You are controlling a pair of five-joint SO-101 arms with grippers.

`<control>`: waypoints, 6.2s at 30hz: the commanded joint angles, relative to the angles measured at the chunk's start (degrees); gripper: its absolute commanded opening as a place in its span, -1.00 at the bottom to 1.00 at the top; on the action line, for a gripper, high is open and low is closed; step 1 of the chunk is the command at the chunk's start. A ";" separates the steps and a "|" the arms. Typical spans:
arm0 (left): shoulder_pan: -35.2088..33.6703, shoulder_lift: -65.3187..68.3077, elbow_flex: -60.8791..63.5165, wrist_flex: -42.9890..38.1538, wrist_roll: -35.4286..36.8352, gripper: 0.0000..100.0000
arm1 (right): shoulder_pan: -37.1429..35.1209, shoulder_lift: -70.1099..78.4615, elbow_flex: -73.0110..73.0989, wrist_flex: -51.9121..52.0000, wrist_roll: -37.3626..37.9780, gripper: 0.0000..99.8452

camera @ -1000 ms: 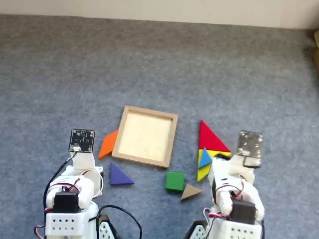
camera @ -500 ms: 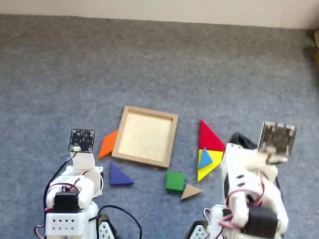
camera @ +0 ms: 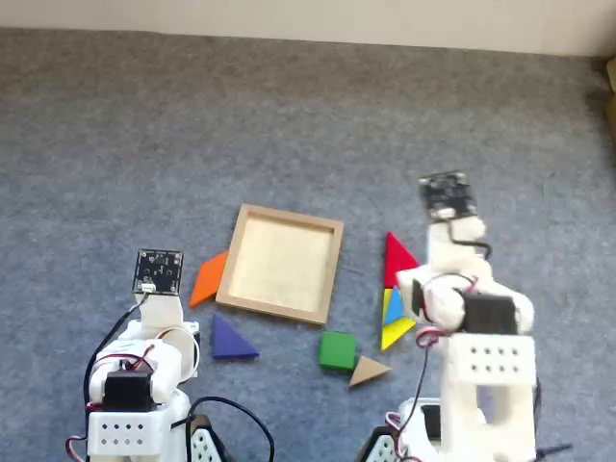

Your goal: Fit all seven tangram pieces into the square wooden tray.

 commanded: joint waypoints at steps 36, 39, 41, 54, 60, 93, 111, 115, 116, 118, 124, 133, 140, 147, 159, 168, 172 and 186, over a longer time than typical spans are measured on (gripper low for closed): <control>-0.75 -2.42 1.10 0.18 0.44 -0.99 | -5.67 44.35 -6.55 -25.10 14.15 -0.10; -0.75 -2.42 1.10 0.18 0.44 -0.99 | -3.82 46.02 -6.55 -25.36 16.53 -0.10; -0.75 -2.42 1.10 0.18 0.44 -0.99 | -2.86 46.55 -6.55 -25.36 17.41 -0.10; -0.75 -2.42 1.10 0.18 0.44 -0.99 | -2.42 47.16 -8.48 -25.10 18.02 -0.55; -0.75 -2.42 1.10 0.18 0.44 -0.99 | -2.33 47.16 -8.66 -25.01 18.02 -0.56; -0.75 -2.42 1.10 0.18 0.44 -0.99 | -8.84 49.19 -25.10 -8.75 0.62 -0.29; -0.75 -2.42 1.10 0.18 0.44 -0.99 | -4.26 62.64 -32.92 -8.31 0.35 -0.28; -0.75 -2.42 1.10 0.18 0.44 -0.99 | -4.26 62.81 -32.92 -8.31 0.35 -0.28; -0.75 -2.42 1.10 0.18 0.44 -0.99 | -4.26 62.81 -32.84 -8.48 0.35 -0.28; -0.75 -2.42 1.10 0.18 0.44 -0.99 | -4.26 62.81 -32.57 -8.66 0.35 -0.29; -0.75 -2.42 1.10 0.18 0.44 -0.99 | -4.26 62.81 -32.57 -8.75 0.35 -0.33; -0.75 -2.42 1.10 0.18 0.44 -0.99 | -4.70 62.81 -32.75 -11.12 5.89 -0.39; -0.75 -2.42 1.10 0.18 0.44 -0.99 | -4.70 62.81 -32.66 -11.12 8.35 -0.39; -0.75 -2.42 1.10 0.18 0.44 -0.99 | -4.62 62.81 -32.31 -10.24 9.14 -0.40; -0.75 -2.42 1.10 0.18 0.44 -0.99 | -6.20 62.81 -32.66 -4.62 9.14 -0.40; -0.75 -2.42 1.10 0.18 0.44 -0.99 | -6.20 62.81 -32.84 -4.70 9.23 -0.40; -0.75 -2.42 1.10 0.18 0.44 -0.99 | -6.20 62.81 -32.84 -6.64 9.23 -0.40; -0.75 -2.42 1.10 0.18 0.44 -0.99 | -6.29 62.81 -32.57 -9.45 8.97 -0.40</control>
